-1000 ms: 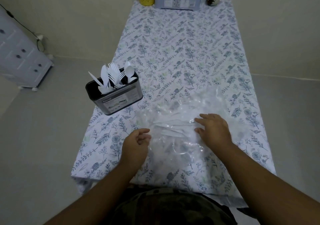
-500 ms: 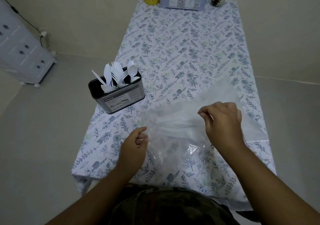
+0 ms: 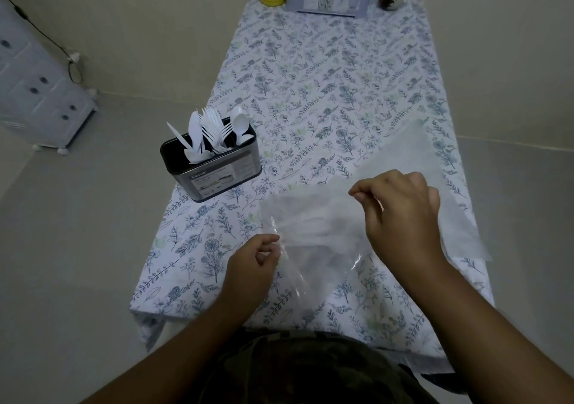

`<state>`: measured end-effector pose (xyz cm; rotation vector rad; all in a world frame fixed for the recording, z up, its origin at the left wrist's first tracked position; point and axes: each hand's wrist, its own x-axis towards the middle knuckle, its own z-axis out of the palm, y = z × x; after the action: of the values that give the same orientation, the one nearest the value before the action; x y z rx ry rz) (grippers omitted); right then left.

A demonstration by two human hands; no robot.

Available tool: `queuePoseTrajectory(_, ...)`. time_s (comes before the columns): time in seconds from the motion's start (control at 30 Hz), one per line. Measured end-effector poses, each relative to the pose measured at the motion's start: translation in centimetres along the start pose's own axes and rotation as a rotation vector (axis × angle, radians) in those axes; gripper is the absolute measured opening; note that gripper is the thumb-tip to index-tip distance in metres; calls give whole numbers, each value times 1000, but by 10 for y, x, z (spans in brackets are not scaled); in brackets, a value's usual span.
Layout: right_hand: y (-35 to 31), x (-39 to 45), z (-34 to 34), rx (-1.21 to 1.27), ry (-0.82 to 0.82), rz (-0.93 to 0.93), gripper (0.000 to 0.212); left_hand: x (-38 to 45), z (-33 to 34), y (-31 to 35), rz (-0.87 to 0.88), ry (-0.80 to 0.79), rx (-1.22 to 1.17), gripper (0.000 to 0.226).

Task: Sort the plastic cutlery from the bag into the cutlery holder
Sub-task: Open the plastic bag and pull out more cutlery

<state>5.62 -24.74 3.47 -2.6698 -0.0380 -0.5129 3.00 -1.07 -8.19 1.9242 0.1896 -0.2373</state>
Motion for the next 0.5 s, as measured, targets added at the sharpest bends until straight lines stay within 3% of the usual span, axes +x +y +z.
queuePoseTrajectory(0.2,6,-4,-3,54,26,-2,10,-4,0,2,-7,35,-2,13)
queuePoseTrajectory(0.37,20,-11,11,-5,-83,99,10,-6,0,2,-22,22,-1,13)
queuePoseTrajectory(0.5,11,-16,5,12,-11,135,17,-8,-1,8,-25,23,-39,10)
